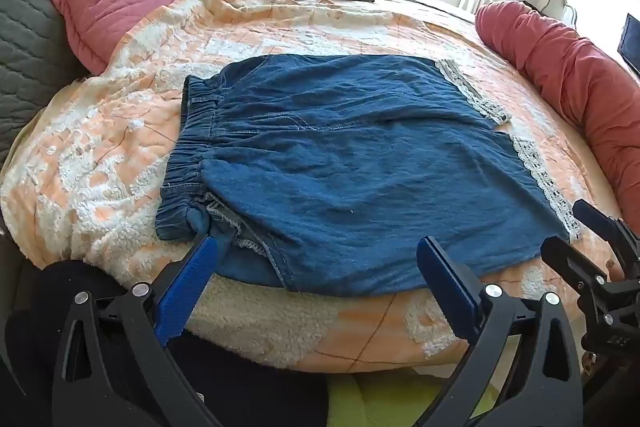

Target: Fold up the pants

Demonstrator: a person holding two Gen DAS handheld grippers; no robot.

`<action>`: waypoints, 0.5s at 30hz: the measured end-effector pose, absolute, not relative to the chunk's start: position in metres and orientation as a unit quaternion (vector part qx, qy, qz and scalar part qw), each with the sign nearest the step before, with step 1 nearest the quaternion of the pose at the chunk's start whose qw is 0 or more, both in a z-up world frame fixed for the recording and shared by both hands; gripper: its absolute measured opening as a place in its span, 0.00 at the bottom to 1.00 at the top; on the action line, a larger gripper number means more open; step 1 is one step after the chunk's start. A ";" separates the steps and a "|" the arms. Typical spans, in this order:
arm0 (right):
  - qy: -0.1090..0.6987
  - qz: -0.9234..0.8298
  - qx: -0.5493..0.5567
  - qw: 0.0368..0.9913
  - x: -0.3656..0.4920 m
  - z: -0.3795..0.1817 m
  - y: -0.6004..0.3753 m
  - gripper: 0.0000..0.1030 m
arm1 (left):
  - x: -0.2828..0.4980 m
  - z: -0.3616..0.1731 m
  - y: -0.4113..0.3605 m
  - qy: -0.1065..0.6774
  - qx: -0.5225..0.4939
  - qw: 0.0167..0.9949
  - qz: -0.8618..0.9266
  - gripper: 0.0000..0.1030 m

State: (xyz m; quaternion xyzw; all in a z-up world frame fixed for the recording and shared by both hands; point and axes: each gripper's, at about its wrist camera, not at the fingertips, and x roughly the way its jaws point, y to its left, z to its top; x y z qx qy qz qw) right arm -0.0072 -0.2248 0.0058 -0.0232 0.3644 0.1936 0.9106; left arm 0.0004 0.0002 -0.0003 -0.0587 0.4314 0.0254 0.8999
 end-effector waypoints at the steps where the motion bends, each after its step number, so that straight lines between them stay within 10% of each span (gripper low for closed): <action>1: 0.366 0.194 -0.024 0.910 -0.006 0.006 -0.224 0.92 | 0.001 -0.001 0.000 0.432 -0.059 0.900 0.026 0.96; 15: 0.362 0.196 -0.022 0.911 -0.010 0.005 -0.224 0.92 | -0.003 0.001 0.001 0.428 -0.061 0.902 0.024 0.96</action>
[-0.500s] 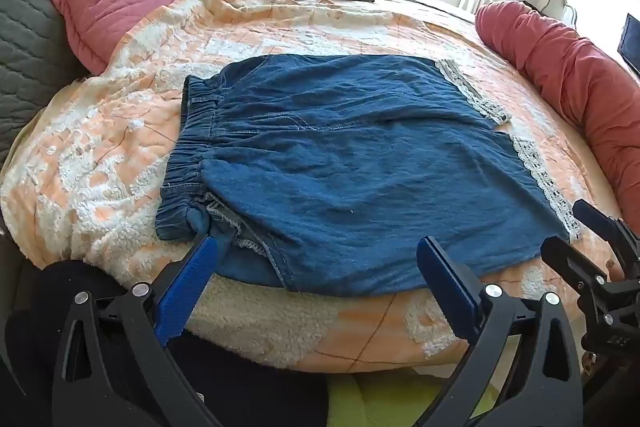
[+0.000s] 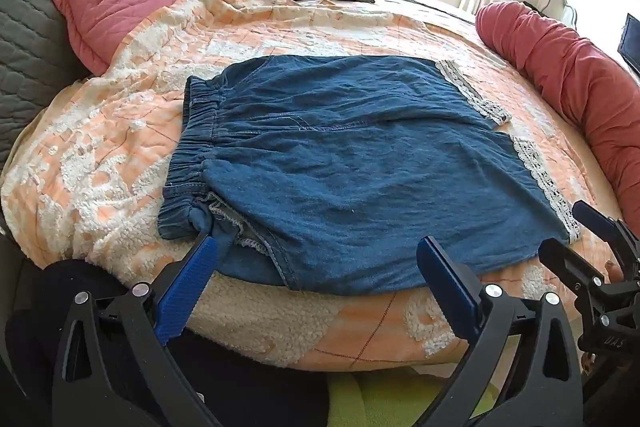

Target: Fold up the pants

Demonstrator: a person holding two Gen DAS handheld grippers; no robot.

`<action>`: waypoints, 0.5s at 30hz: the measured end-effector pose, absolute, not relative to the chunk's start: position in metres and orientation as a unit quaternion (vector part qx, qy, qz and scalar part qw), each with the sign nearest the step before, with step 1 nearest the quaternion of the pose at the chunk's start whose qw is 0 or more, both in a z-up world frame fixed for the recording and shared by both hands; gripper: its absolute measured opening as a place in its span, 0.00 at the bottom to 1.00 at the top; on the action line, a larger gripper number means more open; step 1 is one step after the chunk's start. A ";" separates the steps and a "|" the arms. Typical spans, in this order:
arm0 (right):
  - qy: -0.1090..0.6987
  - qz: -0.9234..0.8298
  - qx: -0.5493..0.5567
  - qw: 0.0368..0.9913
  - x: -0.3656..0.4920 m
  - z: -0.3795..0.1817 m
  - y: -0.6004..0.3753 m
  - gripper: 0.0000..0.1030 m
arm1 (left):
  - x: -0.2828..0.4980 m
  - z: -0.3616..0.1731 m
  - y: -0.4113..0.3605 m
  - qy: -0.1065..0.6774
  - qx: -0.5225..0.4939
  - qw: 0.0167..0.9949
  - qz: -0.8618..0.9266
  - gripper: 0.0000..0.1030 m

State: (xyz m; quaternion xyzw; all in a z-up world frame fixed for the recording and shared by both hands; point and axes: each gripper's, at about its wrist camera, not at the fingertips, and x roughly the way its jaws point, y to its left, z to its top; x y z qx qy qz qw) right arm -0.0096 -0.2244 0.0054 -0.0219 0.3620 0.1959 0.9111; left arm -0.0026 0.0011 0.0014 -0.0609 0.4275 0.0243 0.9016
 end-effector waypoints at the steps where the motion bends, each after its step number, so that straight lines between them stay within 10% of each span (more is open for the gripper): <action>1: 0.362 0.195 -0.022 0.911 -0.009 0.005 -0.225 0.92 | -0.003 0.001 0.001 0.428 -0.061 0.902 0.025 0.96; 15: 0.358 0.193 -0.023 0.913 -0.011 0.007 -0.226 0.92 | -0.003 0.004 0.005 0.426 -0.061 0.902 0.026 0.96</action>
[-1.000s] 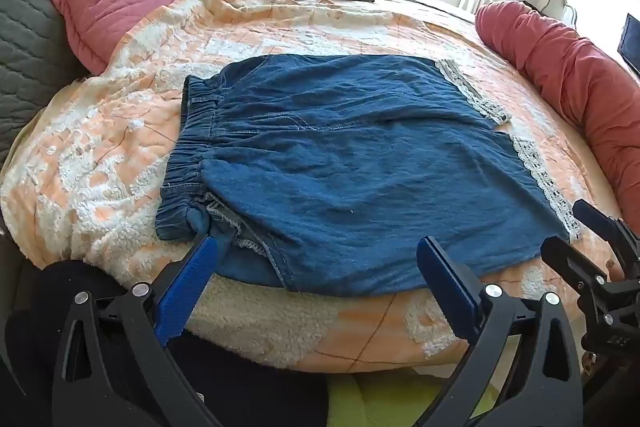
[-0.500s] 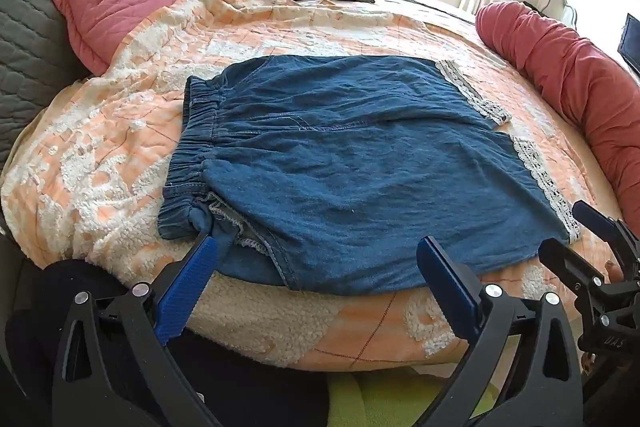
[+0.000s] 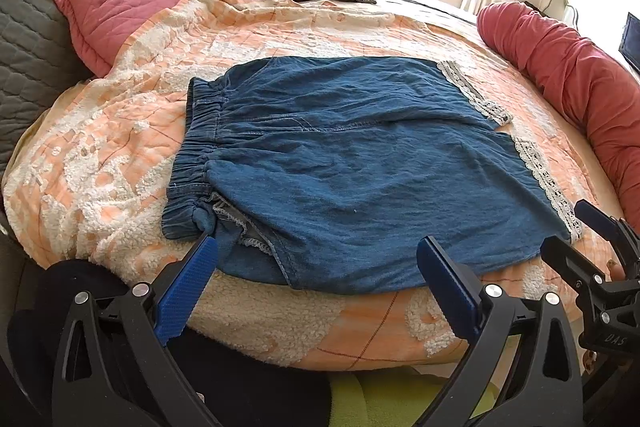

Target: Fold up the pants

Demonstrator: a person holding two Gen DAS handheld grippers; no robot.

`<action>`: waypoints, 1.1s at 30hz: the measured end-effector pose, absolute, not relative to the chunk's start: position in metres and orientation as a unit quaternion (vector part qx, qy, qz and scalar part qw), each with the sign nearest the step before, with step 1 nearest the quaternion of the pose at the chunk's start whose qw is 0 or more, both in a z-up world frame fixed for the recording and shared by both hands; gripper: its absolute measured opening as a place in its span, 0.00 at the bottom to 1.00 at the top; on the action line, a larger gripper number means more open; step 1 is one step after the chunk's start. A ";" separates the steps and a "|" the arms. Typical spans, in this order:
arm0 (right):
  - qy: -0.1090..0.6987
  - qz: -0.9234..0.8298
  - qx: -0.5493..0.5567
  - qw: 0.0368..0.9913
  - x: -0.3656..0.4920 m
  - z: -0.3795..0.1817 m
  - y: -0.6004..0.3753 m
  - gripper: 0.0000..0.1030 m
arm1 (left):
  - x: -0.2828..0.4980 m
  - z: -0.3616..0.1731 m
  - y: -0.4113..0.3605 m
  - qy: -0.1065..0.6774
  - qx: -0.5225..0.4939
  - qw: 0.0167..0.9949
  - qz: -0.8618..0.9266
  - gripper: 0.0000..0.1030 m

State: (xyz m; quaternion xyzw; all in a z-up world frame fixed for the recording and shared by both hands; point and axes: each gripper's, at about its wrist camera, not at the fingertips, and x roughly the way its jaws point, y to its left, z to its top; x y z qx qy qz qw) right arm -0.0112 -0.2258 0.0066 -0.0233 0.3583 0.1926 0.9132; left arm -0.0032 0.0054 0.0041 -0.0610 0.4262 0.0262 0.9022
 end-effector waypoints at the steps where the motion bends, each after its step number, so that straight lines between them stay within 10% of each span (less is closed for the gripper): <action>1: 0.358 0.192 -0.024 0.913 -0.011 0.007 -0.226 0.92 | -0.003 0.004 0.005 0.426 -0.061 0.902 0.027 0.96; 33: 0.357 0.190 -0.025 0.914 -0.012 0.006 -0.225 0.92 | -0.004 0.009 0.009 0.424 -0.059 0.903 0.029 0.96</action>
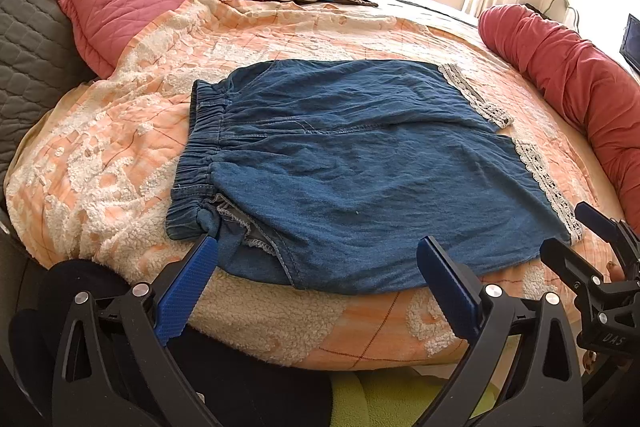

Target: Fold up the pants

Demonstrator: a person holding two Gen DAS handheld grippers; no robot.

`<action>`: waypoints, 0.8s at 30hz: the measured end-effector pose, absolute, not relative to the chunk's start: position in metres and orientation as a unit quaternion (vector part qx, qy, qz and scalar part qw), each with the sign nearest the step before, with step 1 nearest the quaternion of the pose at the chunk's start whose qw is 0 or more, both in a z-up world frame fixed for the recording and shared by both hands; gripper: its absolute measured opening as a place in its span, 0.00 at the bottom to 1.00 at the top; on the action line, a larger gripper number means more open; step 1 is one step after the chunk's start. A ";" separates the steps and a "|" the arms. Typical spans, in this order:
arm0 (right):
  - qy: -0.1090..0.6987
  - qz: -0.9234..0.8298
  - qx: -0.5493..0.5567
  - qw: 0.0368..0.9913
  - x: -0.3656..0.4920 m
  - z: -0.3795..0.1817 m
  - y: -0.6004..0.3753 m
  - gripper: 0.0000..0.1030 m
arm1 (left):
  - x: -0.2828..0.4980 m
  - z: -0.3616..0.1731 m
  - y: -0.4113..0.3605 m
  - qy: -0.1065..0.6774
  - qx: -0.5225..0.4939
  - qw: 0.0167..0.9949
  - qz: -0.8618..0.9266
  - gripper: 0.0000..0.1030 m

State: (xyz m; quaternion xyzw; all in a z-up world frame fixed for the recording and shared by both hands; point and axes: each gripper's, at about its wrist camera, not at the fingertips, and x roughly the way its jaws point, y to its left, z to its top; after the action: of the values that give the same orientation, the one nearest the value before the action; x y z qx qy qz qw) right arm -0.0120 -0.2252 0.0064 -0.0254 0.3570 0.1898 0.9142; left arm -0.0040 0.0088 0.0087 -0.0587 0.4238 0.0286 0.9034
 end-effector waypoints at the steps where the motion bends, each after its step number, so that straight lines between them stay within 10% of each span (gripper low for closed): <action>1: 0.357 0.190 -0.025 0.914 -0.012 0.006 -0.226 0.92 | -0.004 0.009 0.009 0.424 -0.059 0.903 0.029 0.96; 24: 0.357 0.186 -0.029 0.915 -0.007 0.004 -0.225 0.92 | 0.000 0.003 0.011 0.427 -0.058 0.902 0.035 0.96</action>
State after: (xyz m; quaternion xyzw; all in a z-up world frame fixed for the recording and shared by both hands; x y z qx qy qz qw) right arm -0.0073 -0.2252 0.0041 -0.0285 0.3567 0.1863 0.9150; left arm -0.0004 0.0106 0.0032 -0.0577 0.4275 0.0351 0.9015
